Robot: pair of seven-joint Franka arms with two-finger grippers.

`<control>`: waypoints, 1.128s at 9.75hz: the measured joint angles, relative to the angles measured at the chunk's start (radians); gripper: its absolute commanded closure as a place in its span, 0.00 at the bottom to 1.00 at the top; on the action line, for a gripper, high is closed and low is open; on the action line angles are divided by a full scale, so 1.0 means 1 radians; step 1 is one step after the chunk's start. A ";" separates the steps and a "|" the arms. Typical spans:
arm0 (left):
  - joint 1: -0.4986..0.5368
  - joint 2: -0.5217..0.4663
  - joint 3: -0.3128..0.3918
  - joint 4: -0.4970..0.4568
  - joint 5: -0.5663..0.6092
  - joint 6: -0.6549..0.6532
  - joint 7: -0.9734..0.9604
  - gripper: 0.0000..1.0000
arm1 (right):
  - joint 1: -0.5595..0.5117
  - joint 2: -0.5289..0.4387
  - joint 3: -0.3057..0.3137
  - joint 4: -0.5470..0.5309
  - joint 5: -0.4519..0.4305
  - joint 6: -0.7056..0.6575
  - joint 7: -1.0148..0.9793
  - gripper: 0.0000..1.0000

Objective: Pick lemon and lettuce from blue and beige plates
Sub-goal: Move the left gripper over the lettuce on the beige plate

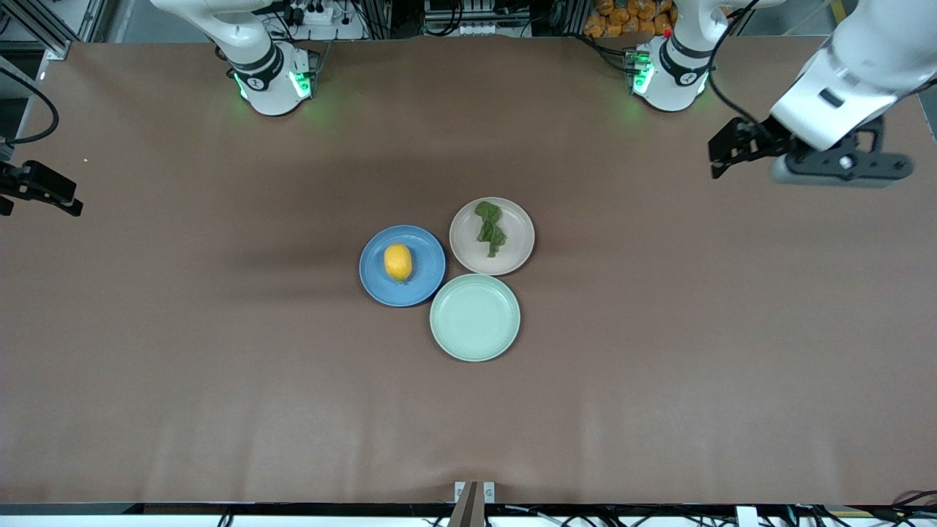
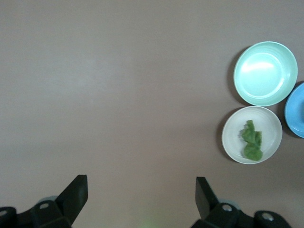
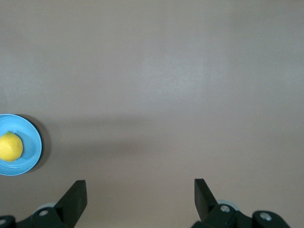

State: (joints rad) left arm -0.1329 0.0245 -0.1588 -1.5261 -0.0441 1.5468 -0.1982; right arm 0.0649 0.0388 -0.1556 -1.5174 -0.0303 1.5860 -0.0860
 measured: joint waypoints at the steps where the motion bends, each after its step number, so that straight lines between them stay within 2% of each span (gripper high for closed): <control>1: -0.001 0.017 -0.005 -0.008 -0.036 0.020 0.000 0.00 | 0.000 0.000 0.000 0.000 0.000 0.000 0.000 0.00; 3: -0.001 0.029 -0.020 -0.041 -0.062 0.057 0.000 0.00 | 0.000 0.000 0.000 0.000 0.000 0.000 0.000 0.00; 8: -0.005 0.041 -0.120 -0.186 -0.062 0.188 -0.064 0.00 | 0.000 0.002 0.000 0.000 0.002 -0.003 0.000 0.00; 11: -0.015 0.114 -0.183 -0.213 -0.062 0.239 -0.151 0.00 | 0.000 0.003 0.001 0.001 0.003 -0.004 0.000 0.00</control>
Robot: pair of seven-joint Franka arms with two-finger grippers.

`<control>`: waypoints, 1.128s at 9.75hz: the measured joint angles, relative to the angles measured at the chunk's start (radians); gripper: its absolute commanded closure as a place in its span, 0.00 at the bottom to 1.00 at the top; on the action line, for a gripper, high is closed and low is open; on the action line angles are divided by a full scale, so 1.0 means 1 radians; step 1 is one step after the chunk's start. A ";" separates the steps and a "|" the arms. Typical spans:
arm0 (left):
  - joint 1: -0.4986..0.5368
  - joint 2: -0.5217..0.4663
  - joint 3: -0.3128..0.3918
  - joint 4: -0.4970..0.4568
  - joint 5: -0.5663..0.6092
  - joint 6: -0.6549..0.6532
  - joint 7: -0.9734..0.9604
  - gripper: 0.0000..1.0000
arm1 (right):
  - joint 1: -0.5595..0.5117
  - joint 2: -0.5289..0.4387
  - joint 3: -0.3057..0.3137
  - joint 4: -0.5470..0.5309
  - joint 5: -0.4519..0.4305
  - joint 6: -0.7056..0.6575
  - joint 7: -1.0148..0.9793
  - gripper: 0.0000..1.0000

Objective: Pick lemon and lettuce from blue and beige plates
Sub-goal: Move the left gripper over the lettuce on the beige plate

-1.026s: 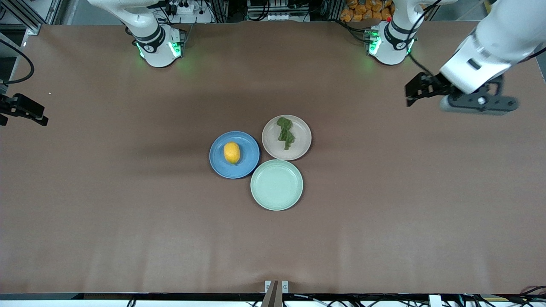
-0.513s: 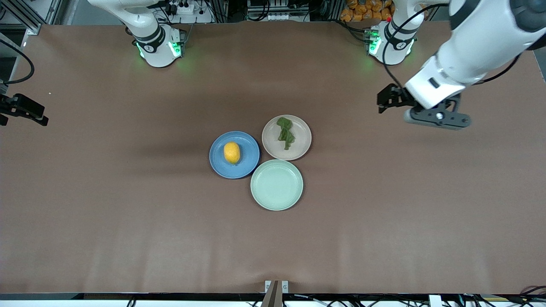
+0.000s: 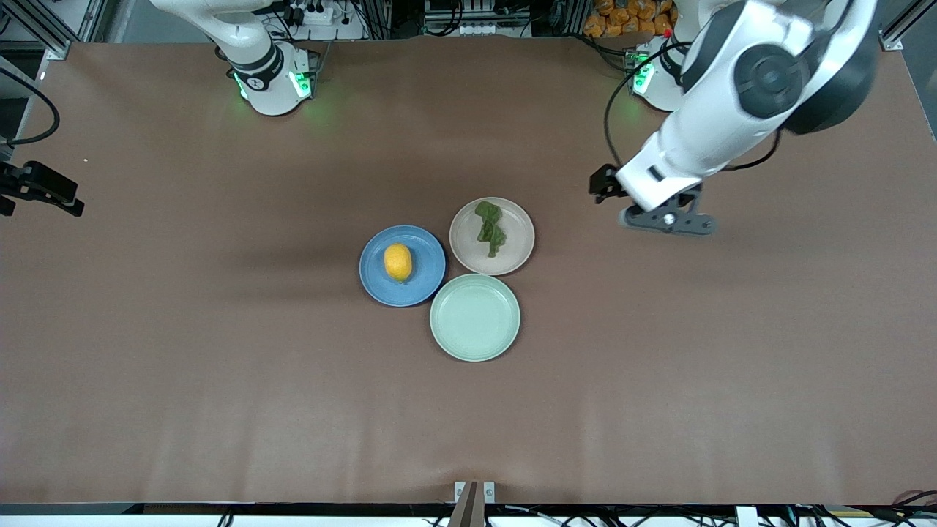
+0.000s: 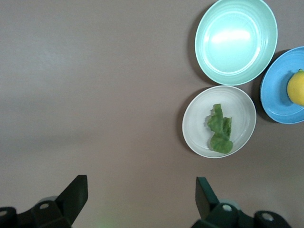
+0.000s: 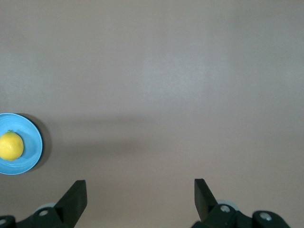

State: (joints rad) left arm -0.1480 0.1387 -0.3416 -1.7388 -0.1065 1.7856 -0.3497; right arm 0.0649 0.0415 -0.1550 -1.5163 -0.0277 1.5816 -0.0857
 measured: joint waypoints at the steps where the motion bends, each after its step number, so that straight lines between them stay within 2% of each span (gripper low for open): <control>1: -0.018 0.027 -0.004 -0.001 0.000 0.023 -0.038 0.00 | 0.000 0.000 0.000 0.000 0.000 -0.002 0.000 0.00; 5: -0.161 0.172 -0.008 -0.006 0.056 0.136 -0.312 0.00 | 0.015 0.002 0.008 0.000 0.002 -0.023 0.000 0.00; 11: -0.269 0.337 -0.008 -0.004 0.122 0.239 -0.479 0.00 | 0.060 0.004 0.014 0.001 0.037 -0.037 0.051 0.00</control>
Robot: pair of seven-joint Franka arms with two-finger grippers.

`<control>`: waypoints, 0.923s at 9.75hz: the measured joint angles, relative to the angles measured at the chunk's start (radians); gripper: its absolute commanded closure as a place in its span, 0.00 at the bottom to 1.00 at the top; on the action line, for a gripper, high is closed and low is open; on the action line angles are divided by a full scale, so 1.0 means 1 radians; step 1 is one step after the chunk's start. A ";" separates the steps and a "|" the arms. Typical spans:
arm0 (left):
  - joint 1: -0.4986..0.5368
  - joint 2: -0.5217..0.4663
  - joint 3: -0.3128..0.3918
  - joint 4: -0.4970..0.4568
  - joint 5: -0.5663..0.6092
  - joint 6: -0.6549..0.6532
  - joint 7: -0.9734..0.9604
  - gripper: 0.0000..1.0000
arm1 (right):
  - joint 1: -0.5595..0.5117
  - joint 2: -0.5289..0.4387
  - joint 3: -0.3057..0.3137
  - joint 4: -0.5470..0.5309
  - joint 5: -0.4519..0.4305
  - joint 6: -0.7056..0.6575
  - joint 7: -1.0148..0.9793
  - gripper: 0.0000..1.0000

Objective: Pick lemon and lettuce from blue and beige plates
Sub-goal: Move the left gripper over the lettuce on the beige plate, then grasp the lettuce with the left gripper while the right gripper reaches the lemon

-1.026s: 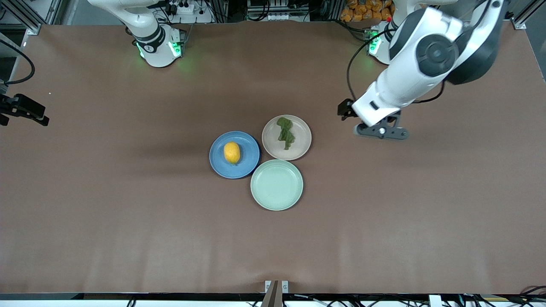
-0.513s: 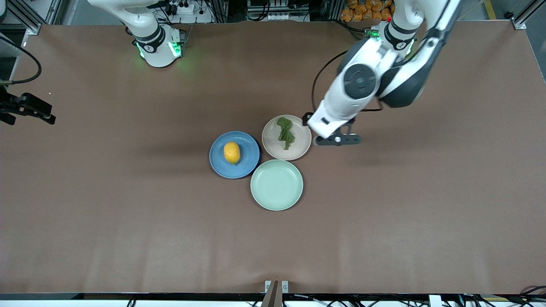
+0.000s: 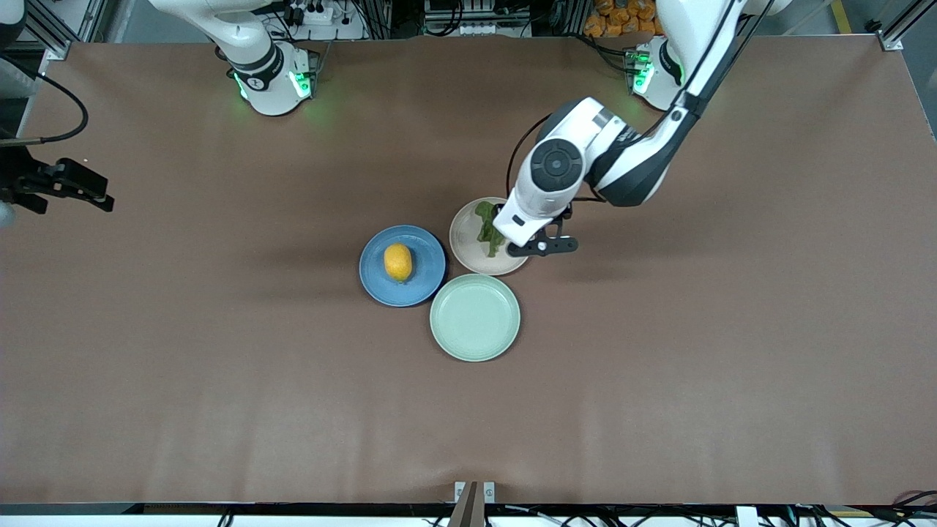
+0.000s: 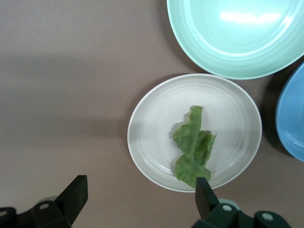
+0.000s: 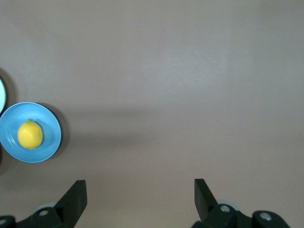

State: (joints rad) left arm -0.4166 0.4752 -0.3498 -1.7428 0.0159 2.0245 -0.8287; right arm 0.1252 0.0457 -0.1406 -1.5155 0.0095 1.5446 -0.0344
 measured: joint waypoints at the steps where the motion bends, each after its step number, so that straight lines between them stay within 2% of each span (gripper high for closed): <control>1: -0.017 0.026 0.000 0.001 0.002 0.017 -0.028 0.00 | 0.026 0.004 0.000 0.000 0.003 -0.001 0.032 0.00; 6: -0.070 0.139 0.001 0.026 0.004 0.056 -0.088 0.00 | 0.152 0.072 0.004 -0.001 0.012 -0.011 0.169 0.00; 9: -0.096 0.190 0.004 0.058 0.004 0.071 -0.118 0.00 | 0.167 0.128 0.004 -0.002 0.100 0.003 0.223 0.00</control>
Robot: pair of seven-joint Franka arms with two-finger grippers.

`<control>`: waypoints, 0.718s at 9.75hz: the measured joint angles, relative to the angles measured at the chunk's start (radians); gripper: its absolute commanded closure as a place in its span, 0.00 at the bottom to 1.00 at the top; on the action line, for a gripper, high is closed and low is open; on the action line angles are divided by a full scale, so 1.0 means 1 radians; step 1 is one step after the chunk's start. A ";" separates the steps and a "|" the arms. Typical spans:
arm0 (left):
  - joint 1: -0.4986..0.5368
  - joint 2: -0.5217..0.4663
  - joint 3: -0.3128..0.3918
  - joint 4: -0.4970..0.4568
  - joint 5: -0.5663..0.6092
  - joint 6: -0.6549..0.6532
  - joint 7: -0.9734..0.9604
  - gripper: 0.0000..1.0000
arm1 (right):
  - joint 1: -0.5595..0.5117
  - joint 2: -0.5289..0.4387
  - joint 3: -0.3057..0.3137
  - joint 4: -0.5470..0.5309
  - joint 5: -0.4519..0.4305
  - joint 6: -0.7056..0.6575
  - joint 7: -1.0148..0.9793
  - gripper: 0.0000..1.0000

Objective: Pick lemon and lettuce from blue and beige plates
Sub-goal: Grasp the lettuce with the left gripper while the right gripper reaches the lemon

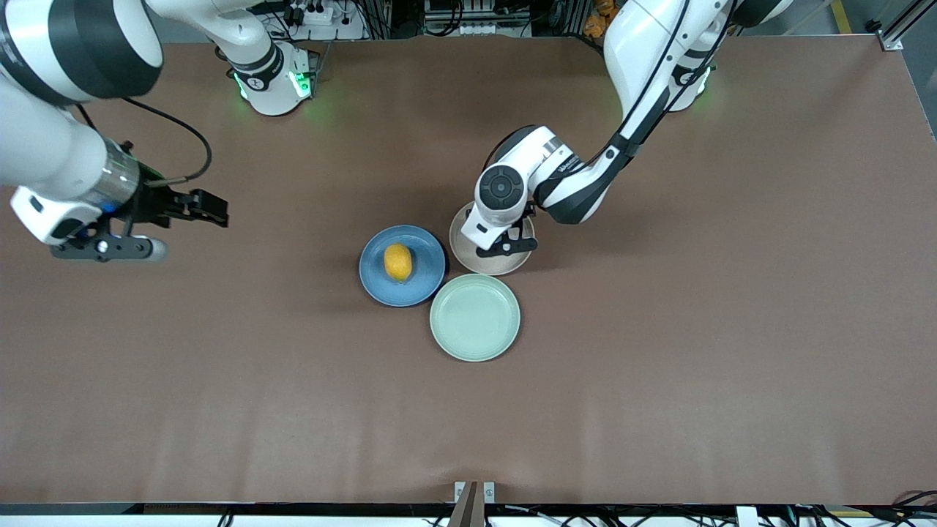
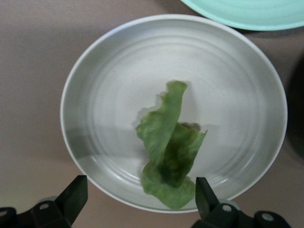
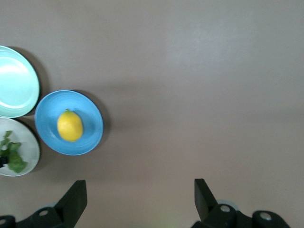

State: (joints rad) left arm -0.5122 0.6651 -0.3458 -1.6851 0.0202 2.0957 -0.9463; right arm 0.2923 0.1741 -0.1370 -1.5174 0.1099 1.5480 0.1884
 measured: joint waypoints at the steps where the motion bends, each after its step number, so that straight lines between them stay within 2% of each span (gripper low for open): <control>1: -0.006 0.009 0.001 0.003 0.000 0.016 -0.004 0.00 | 0.003 0.021 0.000 0.000 0.010 0.010 0.005 0.00; 6: -0.053 0.038 0.038 0.008 0.000 0.059 -0.017 0.00 | 0.089 0.122 0.001 -0.002 0.021 0.107 0.064 0.00; 7: -0.065 0.047 0.044 0.009 0.003 0.070 -0.017 0.52 | 0.116 0.143 0.001 -0.013 0.021 0.148 0.092 0.00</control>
State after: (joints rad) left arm -0.5769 0.7119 -0.3014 -1.6766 0.0230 2.1658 -0.9629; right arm 0.4079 0.3168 -0.1359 -1.5306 0.1313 1.6958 0.2801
